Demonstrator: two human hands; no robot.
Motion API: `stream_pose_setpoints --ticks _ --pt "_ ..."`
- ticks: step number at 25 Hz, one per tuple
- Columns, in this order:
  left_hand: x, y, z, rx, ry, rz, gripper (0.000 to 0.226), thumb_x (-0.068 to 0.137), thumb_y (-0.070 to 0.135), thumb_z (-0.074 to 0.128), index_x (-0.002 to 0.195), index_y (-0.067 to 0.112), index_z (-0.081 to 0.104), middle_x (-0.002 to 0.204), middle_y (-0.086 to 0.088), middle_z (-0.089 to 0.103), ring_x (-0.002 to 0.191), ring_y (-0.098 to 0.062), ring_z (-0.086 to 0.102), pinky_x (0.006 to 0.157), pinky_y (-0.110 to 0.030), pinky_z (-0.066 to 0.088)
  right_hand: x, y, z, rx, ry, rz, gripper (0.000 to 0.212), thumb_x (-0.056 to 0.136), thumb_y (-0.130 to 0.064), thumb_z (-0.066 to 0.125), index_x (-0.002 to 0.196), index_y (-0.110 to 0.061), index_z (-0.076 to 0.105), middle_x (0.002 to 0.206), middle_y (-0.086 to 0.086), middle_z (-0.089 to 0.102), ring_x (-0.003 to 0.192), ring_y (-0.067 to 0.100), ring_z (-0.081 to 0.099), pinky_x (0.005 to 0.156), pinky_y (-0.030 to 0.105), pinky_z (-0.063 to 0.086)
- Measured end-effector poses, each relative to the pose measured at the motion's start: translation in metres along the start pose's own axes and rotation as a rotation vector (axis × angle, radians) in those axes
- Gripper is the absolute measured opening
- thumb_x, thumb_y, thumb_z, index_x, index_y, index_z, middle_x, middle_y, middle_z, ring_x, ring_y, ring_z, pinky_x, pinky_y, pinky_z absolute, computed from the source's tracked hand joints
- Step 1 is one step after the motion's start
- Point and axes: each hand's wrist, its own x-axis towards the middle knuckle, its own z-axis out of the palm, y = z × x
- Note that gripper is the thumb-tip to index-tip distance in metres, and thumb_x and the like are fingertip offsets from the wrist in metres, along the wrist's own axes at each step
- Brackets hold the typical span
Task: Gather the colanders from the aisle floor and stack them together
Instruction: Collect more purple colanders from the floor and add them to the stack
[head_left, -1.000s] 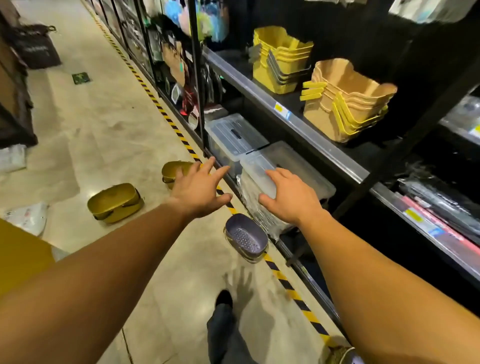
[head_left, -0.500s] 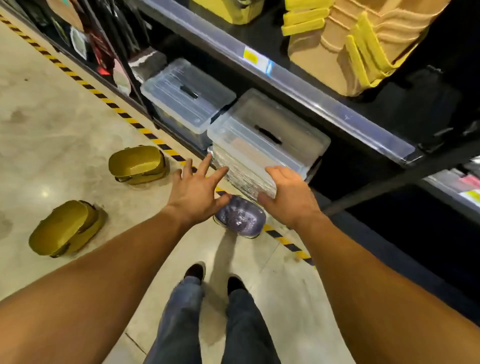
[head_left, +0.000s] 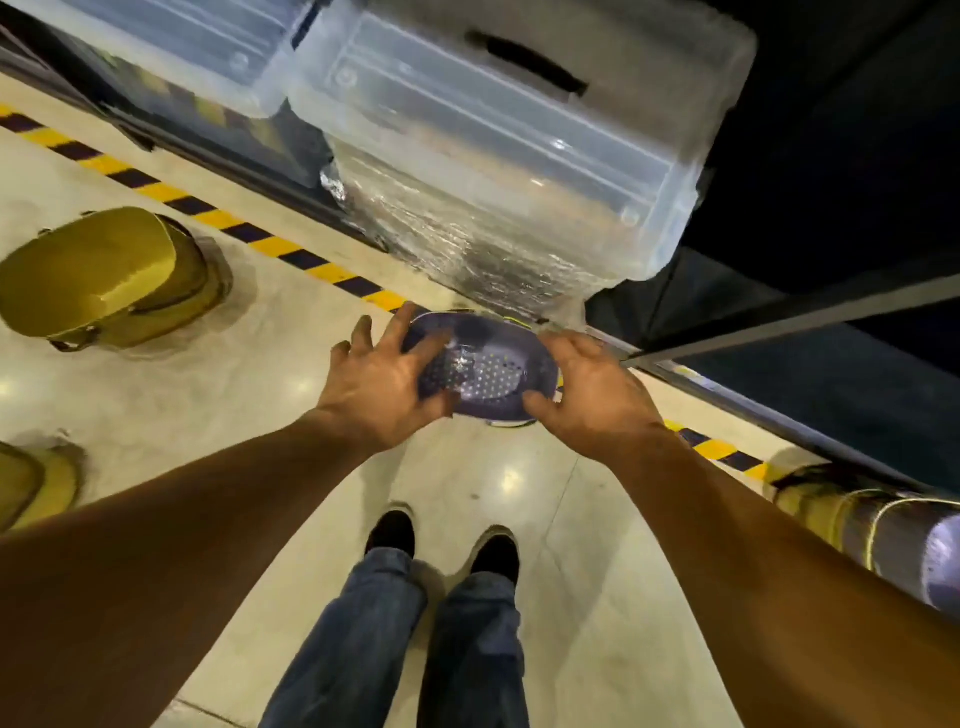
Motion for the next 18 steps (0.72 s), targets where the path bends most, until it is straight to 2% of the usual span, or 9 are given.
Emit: stream_pose_setpoints --ticks 4,7,9,11,13,16,18 --pt "0.063 -0.023 0.116 0.018 -0.010 0.043 0.085 0.075 0.089 0.024 0.149 0.052 0.006 0.166 0.001 -0.010 0.144 -0.052 0.013 0.109 -0.061 0.027 0.063 0.046 0.115 0.003 0.005 0.021 0.075 0.085 -0.052 0.060 0.150 -0.028 0.031 0.155 0.000 0.035 0.131 0.031 0.042 0.102 0.041 0.039" --pt "0.097 -0.033 0.172 -0.029 0.012 0.005 0.089 0.072 0.094 0.019 0.149 0.053 0.005 0.166 -0.001 -0.009 0.142 -0.057 0.012 0.109 -0.065 0.024 0.094 0.071 0.174 -0.061 0.001 0.066 0.080 0.083 -0.056 0.060 0.151 -0.032 0.026 0.162 0.000 0.022 0.135 0.032 0.035 0.103 0.045 0.037" --pt "0.116 -0.037 0.206 -0.061 0.017 -0.009 0.091 0.072 0.094 0.025 0.150 0.052 0.007 0.166 -0.004 -0.008 0.141 -0.060 0.011 0.108 -0.068 0.023 0.112 0.088 0.206 -0.116 -0.011 0.104 0.088 0.077 -0.061 0.064 0.150 -0.036 0.024 0.165 -0.001 0.010 0.139 0.035 0.027 0.108 0.050 0.032" --pt "0.129 -0.039 0.234 -0.029 0.054 -0.007 0.093 0.074 0.090 0.036 0.153 0.048 0.009 0.166 -0.010 -0.007 0.139 -0.064 0.014 0.106 -0.069 0.027 0.125 0.104 0.230 -0.168 -0.047 0.131 0.096 0.073 -0.068 0.066 0.151 -0.042 0.018 0.166 -0.003 -0.004 0.146 0.038 0.012 0.116 0.053 0.020" --pt "0.137 -0.041 0.253 -0.003 0.098 -0.015 0.096 0.073 0.087 0.042 0.154 0.044 0.016 0.166 -0.014 -0.003 0.136 -0.066 0.019 0.103 -0.069 0.033 0.132 0.119 0.248 -0.167 -0.095 0.158 0.102 0.071 -0.073 0.065 0.152 -0.044 0.010 0.165 -0.005 -0.014 0.148 0.041 0.000 0.117 0.056 0.010" --pt "0.145 -0.044 0.267 0.006 0.125 -0.019 0.098 0.070 0.085 0.041 0.154 0.038 0.025 0.166 -0.016 0.001 0.136 -0.066 0.020 0.101 -0.069 0.035 0.135 0.128 0.266 -0.034 -0.136 0.184 0.106 0.070 -0.067 0.072 0.151 -0.045 0.008 0.164 -0.009 -0.016 0.146 0.043 0.004 0.112 0.059 0.024" --pt "0.148 -0.045 0.274 -0.005 0.154 0.017 0.097 0.071 0.080 0.050 0.153 0.031 0.031 0.165 -0.020 0.005 0.135 -0.064 0.023 0.101 -0.068 0.036 0.137 0.130 0.273 0.049 -0.106 0.178 0.104 0.069 -0.060 0.076 0.150 -0.044 0.013 0.164 -0.008 -0.011 0.143 0.041 0.011 0.107 0.060 0.032"
